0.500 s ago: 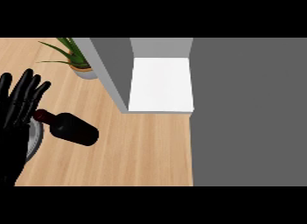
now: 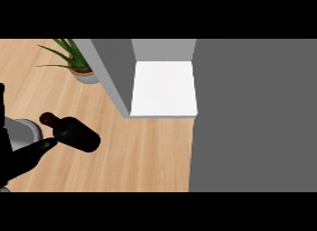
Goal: Pick up the wine, place it into the cabinet and close the cabinet
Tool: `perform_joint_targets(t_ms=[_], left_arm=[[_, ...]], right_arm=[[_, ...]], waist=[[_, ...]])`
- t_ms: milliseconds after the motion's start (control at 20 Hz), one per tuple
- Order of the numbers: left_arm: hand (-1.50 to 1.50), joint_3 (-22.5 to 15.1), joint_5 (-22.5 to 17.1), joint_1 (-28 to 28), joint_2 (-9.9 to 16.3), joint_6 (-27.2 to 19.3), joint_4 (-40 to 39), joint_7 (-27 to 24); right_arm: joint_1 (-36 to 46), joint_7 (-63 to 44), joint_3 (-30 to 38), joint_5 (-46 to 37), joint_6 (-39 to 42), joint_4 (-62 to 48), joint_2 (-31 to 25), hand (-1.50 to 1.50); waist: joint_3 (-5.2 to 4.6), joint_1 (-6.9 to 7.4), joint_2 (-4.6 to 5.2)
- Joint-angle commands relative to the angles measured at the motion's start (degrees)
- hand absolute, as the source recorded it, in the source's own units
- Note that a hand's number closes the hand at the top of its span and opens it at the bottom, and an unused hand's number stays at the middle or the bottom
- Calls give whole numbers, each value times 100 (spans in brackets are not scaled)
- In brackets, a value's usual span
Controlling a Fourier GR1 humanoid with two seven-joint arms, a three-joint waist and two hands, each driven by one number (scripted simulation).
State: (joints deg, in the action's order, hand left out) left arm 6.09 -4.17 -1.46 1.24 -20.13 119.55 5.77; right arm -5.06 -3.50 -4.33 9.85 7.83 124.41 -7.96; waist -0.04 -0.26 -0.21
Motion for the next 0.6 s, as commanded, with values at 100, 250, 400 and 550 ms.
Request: perform_joint_targets(t_ms=[100, 250, 400, 550], left_arm=[[-150, -342, -125, 188, -120, -1160, 1039, 1079], [-150, -647, 497, -67, -109, -1600, 1424, 1784], [-150, -723, 739, -161, -111, -1771, 1505, 2017], [-150, -961, 1184, -52, 59, -1922, 2035, 2637]], right_arm=[[-605, -1260, -418, 774, 184, 1285, -189, -150], [-1112, -1268, -173, 1117, 366, 1716, -333, -150], [-1290, -1777, 40, 1588, 296, 2413, -500, -150], [-1371, -1921, -107, 1457, 134, 2584, -420, -150]], waist=[[5, 11, -34], [13, -21, -8], [9, -36, -5], [12, -36, -11]])
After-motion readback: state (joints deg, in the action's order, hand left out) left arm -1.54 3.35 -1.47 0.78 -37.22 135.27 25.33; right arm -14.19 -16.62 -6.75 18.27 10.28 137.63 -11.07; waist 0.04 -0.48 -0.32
